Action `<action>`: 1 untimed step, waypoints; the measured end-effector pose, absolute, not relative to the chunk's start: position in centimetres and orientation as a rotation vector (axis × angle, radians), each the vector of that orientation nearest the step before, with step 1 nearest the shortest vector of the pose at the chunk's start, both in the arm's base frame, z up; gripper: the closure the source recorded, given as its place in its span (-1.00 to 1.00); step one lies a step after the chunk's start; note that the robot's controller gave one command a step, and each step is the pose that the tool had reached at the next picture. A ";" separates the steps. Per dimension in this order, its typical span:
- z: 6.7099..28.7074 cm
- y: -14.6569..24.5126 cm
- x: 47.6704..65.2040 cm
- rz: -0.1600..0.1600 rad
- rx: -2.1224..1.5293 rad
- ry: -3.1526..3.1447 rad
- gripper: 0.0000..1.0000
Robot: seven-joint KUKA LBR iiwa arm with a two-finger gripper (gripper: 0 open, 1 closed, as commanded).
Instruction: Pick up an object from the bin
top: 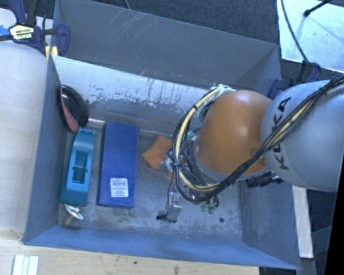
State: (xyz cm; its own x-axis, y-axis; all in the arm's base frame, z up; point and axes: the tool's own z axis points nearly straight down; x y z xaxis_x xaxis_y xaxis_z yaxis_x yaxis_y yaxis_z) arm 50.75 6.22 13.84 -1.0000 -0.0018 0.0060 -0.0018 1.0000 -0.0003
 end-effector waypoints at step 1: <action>14.3 6.2 50.9 -0.001 0.000 -3.144 -1.00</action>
Offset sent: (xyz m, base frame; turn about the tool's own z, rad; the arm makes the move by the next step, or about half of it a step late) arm 0.1047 0.0342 -0.0464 0.0729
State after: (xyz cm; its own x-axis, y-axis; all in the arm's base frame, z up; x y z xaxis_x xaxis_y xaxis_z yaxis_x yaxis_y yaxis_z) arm 50.95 6.21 14.28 -1.0000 -0.0002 -0.0024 -0.0002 1.0000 0.0006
